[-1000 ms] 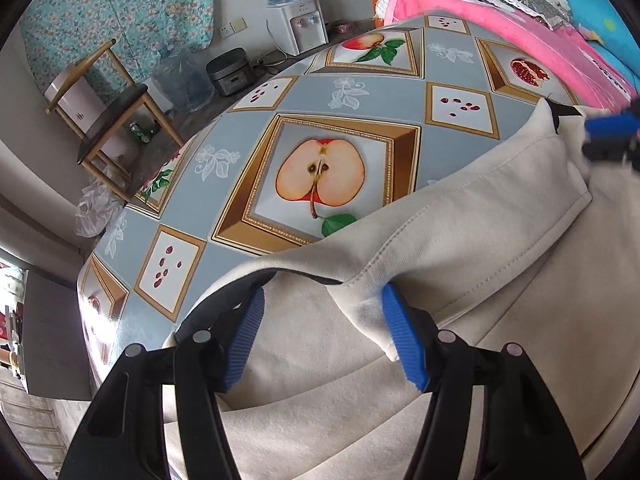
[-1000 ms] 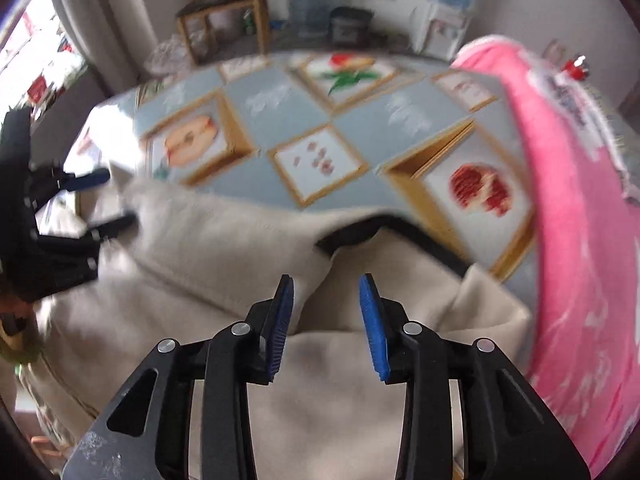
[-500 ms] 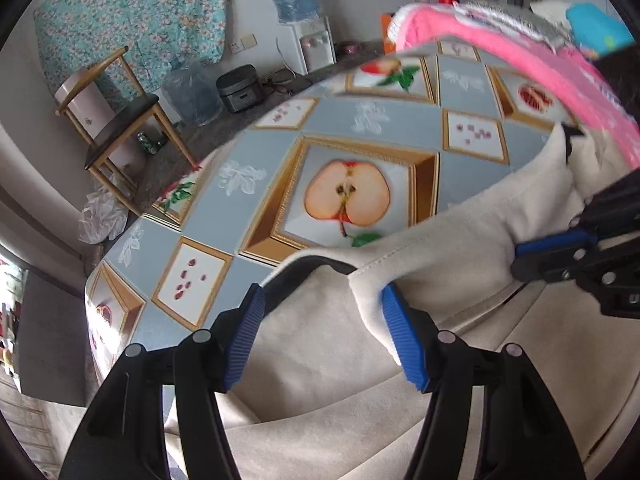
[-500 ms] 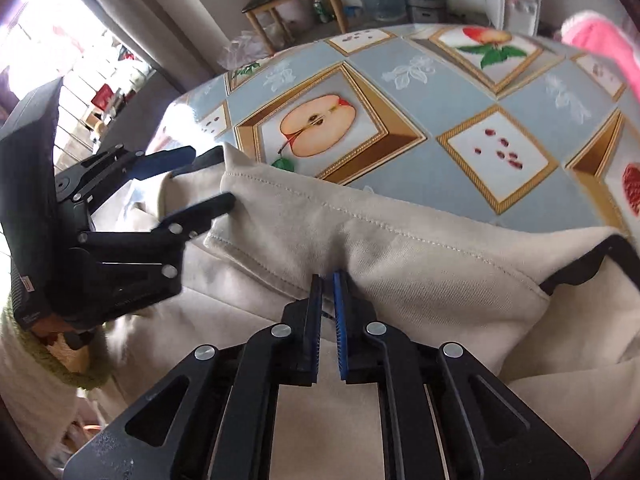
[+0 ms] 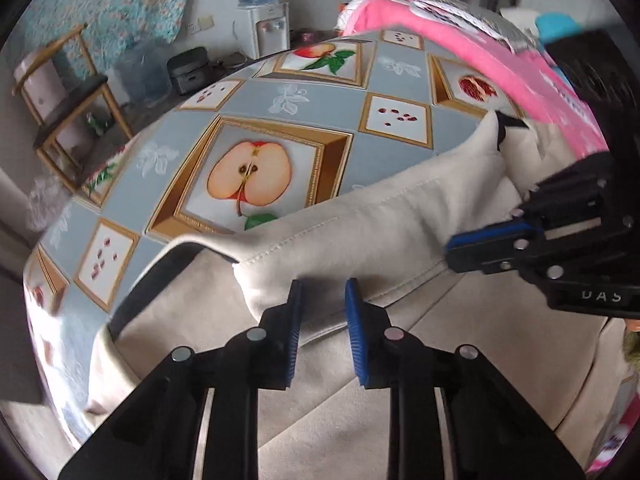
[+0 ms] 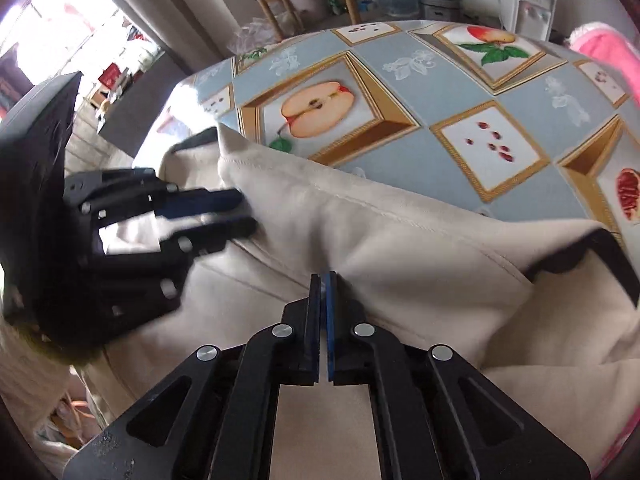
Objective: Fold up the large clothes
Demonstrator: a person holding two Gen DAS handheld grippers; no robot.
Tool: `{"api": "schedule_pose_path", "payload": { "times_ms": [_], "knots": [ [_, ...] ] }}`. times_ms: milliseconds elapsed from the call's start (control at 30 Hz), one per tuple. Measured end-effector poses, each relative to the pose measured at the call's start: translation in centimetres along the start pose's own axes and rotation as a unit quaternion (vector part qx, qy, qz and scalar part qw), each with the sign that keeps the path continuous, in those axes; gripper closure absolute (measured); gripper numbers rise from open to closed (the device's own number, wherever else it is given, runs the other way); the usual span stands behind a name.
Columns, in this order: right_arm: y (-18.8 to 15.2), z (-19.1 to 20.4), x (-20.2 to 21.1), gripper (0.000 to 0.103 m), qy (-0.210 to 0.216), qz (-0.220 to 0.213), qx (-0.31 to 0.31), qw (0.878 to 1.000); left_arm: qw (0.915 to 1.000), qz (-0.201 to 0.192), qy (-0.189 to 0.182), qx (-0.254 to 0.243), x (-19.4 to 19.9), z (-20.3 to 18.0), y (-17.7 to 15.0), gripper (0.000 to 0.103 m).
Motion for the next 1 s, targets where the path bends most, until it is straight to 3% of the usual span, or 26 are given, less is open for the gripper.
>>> {"api": "schedule_pose_path", "payload": {
  "times_ms": [33,67,167,267,400,467,567,667,800,867,933,1000],
  "knots": [
    [-0.4,-1.2,0.3,0.103,-0.034,0.001,0.002,0.999,1.0,0.001,-0.001,0.003,0.0,0.1,-0.1,0.082],
    [-0.8,-1.9,0.6,0.103,-0.04,-0.001,0.004,0.999,1.0,0.0,-0.003,0.001,0.1,0.0,-0.3,0.082],
    [-1.9,-4.0,1.4,0.103,-0.006,-0.005,-0.037,0.999,1.0,-0.002,-0.001,-0.003,0.3,-0.3,-0.6,0.082],
    [-2.2,-4.2,2.1,0.103,-0.018,-0.009,-0.045,0.999,1.0,-0.002,0.002,0.002,0.1,-0.3,-0.5,0.082],
    [-1.0,-2.1,4.9,0.082,-0.021,-0.047,-0.026,0.998,1.0,-0.003,-0.001,0.006,0.0,0.1,-0.5,0.082],
    [-0.4,-1.2,6.0,0.08,-0.033,-0.068,-0.017,0.997,1.0,-0.005,-0.002,0.008,0.0,0.1,-0.6,0.082],
    [0.5,-1.4,4.7,0.077,-0.084,-0.071,-0.013,0.994,0.9999,-0.006,-0.001,0.011,0.0,0.2,-0.6,0.082],
    [0.5,-2.7,0.9,0.076,-0.152,-0.04,-0.011,0.987,0.9999,-0.005,0.001,0.012,0.1,0.2,-0.7,0.082],
    [0.4,-3.0,2.2,0.074,-0.145,-0.057,-0.042,0.987,0.9999,-0.006,0.005,0.012,0.1,0.1,-0.6,0.082],
    [1.2,-2.3,3.5,0.069,-0.136,-0.082,-0.043,0.986,0.9998,-0.009,0.003,0.015,0.1,0.2,-0.6,0.082],
    [2.4,-1.7,4.3,0.056,-0.134,-0.107,-0.047,0.984,0.9998,-0.01,0.003,0.02,0.1,0.3,-0.6,0.082],
    [3.4,-1.2,4.1,0.055,-0.128,-0.118,-0.046,0.984,0.9997,-0.01,0.004,0.022,0.1,0.3,-0.6,0.082]
  ]
}}
Point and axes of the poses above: each gripper's, at about its wrist camera, not at the fingertips, and x roughly against the way its jaws point, z to its left, y to its top, the point moved 8 cm from there along -x, roughly the way its jaws point, and after that the axes turned 1 degree about -y, right-handed, at the moved point
